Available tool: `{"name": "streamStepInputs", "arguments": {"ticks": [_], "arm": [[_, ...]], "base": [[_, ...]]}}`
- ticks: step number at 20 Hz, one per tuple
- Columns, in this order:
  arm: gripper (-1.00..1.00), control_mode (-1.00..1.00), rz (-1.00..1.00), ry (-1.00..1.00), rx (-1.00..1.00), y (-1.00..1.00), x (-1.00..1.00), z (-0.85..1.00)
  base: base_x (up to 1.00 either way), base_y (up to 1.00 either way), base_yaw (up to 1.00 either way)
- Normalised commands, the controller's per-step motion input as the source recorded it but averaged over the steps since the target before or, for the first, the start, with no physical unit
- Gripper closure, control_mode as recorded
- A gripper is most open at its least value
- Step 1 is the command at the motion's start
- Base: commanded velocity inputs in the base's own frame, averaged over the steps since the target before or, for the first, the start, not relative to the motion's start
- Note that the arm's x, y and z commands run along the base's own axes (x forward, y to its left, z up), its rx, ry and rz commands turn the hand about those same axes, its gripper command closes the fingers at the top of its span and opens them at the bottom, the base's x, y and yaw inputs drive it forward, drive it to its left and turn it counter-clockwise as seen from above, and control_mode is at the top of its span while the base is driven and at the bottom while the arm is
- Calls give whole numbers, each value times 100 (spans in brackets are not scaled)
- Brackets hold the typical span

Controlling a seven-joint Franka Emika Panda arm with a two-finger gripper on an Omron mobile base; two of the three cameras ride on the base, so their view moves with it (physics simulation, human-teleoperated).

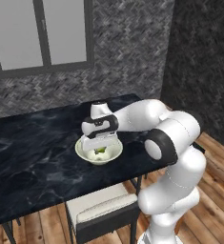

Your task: There is a bowl on the dining counter. Grab a lemon wedge from the fridge and place it in the bowl. Then get the liquor bottle and glass cup from the cabinet and place them next to the bowl.

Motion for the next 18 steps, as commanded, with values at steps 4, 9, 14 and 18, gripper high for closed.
{"name": "streamStepInputs", "arguments": {"ticks": [4, 9, 14, 18], "arm": [[100, -100, 0, 0, 0, 0, 20, -25], [100, -100, 0, 0, 0, 0, 23, -10], [100, -100, 0, 0, 0, 3, 26, 0], [-100, -100, 0, 0, 0, 8, 22, 0]], "base": [[0, 0, 0], [0, 0, 0], [0, 0, 0], [0, 0, 0]]}}
